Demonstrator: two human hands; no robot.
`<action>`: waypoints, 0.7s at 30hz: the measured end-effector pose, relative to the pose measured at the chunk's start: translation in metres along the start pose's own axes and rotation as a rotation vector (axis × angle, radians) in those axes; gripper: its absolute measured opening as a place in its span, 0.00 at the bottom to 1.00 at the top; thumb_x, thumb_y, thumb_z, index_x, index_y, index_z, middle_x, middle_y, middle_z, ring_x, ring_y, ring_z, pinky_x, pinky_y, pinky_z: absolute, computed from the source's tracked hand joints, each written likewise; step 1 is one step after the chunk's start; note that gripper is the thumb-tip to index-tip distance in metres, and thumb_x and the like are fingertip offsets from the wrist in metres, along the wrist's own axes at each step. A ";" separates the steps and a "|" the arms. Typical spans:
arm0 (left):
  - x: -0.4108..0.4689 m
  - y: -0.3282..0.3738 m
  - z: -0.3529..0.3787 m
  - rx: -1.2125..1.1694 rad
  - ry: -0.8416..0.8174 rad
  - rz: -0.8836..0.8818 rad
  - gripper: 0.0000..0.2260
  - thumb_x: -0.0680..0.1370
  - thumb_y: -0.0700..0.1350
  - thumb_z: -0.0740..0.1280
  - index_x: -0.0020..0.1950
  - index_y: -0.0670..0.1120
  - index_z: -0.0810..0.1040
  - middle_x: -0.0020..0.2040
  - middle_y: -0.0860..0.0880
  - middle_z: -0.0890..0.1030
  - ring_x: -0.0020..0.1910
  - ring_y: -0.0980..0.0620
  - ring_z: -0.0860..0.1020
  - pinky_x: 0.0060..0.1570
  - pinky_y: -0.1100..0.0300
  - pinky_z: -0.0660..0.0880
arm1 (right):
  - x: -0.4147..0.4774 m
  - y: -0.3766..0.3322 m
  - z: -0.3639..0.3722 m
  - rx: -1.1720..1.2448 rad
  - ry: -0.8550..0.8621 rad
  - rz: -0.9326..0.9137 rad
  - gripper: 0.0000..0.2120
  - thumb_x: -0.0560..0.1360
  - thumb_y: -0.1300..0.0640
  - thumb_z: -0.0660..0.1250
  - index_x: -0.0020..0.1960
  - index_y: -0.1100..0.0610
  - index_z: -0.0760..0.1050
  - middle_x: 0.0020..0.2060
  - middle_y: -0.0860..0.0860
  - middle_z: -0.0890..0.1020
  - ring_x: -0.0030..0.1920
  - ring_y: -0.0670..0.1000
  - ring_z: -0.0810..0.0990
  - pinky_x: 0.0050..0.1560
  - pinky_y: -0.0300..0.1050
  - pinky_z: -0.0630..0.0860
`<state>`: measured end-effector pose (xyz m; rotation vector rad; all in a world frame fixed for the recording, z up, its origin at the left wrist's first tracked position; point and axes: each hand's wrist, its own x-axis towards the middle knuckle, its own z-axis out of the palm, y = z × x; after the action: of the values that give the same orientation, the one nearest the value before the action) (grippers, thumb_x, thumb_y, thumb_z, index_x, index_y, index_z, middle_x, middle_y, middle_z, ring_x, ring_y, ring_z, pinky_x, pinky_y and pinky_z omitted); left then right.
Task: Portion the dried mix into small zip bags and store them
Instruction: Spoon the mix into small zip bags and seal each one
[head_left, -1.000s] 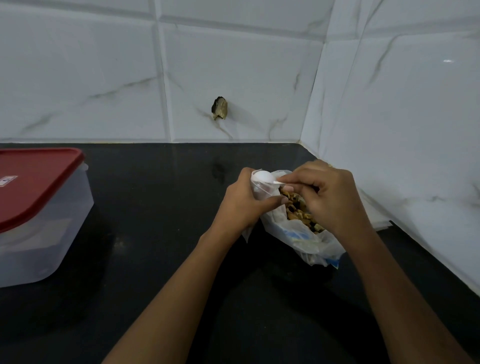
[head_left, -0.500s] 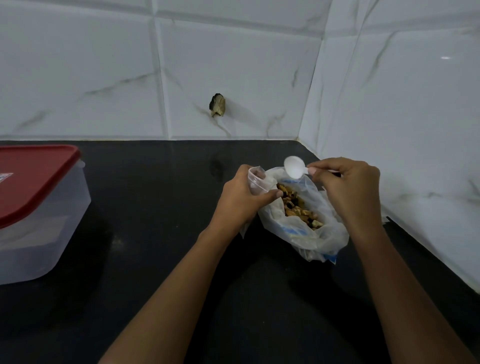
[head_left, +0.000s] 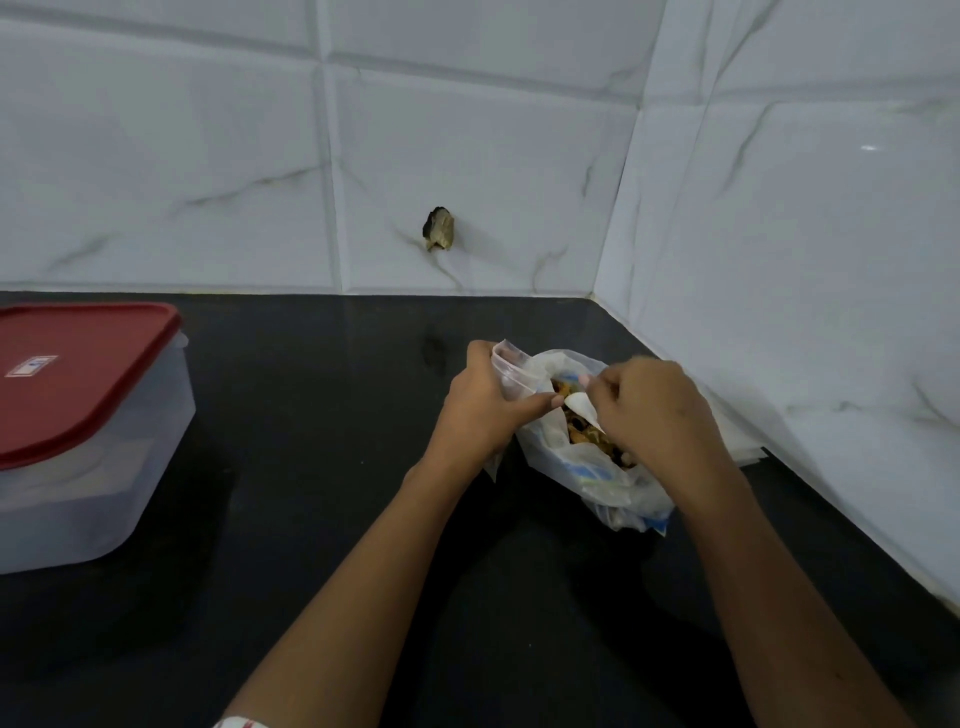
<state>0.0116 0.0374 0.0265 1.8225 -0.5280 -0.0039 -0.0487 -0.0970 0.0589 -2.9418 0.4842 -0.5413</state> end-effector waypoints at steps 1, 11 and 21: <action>0.000 0.000 -0.001 -0.001 0.013 0.000 0.30 0.69 0.48 0.75 0.65 0.45 0.63 0.50 0.56 0.70 0.43 0.62 0.71 0.34 0.73 0.68 | -0.001 -0.006 -0.005 0.101 0.054 -0.050 0.17 0.78 0.48 0.57 0.57 0.57 0.77 0.49 0.54 0.80 0.48 0.53 0.77 0.47 0.45 0.75; 0.012 -0.006 -0.039 -0.205 -0.024 -0.156 0.30 0.72 0.43 0.72 0.66 0.45 0.57 0.47 0.54 0.71 0.42 0.59 0.74 0.34 0.67 0.74 | 0.027 -0.077 -0.004 0.662 -0.177 -0.102 0.03 0.75 0.60 0.67 0.46 0.53 0.74 0.48 0.53 0.78 0.46 0.52 0.77 0.51 0.46 0.77; 0.013 -0.011 -0.040 -0.477 0.155 -0.235 0.04 0.80 0.42 0.61 0.51 0.45 0.75 0.46 0.48 0.80 0.46 0.51 0.79 0.44 0.59 0.77 | 0.037 -0.063 0.035 1.168 0.047 0.103 0.17 0.71 0.68 0.68 0.57 0.57 0.70 0.36 0.48 0.77 0.35 0.47 0.76 0.38 0.41 0.75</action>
<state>0.0381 0.0712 0.0322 1.3929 -0.1789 -0.1365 0.0153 -0.0481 0.0487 -1.7830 0.1937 -0.5954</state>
